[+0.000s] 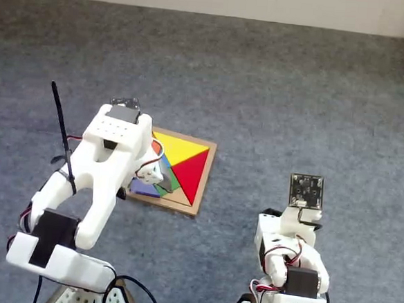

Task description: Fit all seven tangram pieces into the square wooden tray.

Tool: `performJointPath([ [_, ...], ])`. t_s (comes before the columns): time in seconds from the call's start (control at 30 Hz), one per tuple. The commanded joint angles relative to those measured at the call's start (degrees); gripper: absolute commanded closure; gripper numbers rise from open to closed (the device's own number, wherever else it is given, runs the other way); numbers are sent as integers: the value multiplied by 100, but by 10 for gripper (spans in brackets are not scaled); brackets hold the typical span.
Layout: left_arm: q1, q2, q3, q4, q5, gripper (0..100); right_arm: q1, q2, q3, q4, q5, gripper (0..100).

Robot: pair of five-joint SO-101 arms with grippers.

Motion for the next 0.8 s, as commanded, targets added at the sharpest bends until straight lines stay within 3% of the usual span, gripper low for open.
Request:
performJointPath([
  [0.0,-48,-48,-66,-18,35,694,75,-31,585,-57,44,980],
  [0.33,-347,-119,-101,-325,9,998,75,-31,585,-57,44,980],
  [0.77,13,-57,-75,-343,9,987,75,-31,585,-57,53,980],
])
